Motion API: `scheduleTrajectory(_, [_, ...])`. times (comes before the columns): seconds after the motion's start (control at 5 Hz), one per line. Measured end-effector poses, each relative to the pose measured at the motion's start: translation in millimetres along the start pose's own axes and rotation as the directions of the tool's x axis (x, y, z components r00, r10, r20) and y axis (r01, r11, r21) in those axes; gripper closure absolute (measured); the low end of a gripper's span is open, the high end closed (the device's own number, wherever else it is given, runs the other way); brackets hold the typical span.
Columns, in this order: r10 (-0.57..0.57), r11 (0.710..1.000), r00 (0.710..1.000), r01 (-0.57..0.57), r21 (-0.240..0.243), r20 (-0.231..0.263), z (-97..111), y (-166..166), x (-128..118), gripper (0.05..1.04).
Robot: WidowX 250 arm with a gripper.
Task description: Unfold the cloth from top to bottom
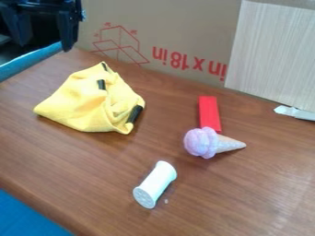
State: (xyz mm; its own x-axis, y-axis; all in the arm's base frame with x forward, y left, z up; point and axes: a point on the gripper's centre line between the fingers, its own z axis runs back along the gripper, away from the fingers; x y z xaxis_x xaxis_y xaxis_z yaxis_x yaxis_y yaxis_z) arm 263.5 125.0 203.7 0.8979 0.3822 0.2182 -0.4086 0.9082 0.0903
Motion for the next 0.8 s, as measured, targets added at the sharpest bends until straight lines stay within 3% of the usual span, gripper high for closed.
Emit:
scheduleTrajectory(0.2, [0.003,1.000,1.000,-0.003,0.000,-0.031,-8.7,-0.8,-1.6,0.083])
scheduleTrajectory(0.4, [0.028,0.999,0.998,-0.026,0.037,-0.058,-24.0,-3.2,3.8,0.083])
scheduleTrajectory(0.8, [0.115,0.991,0.991,-0.109,0.076,-0.067,-34.2,-9.1,37.2,0.083])
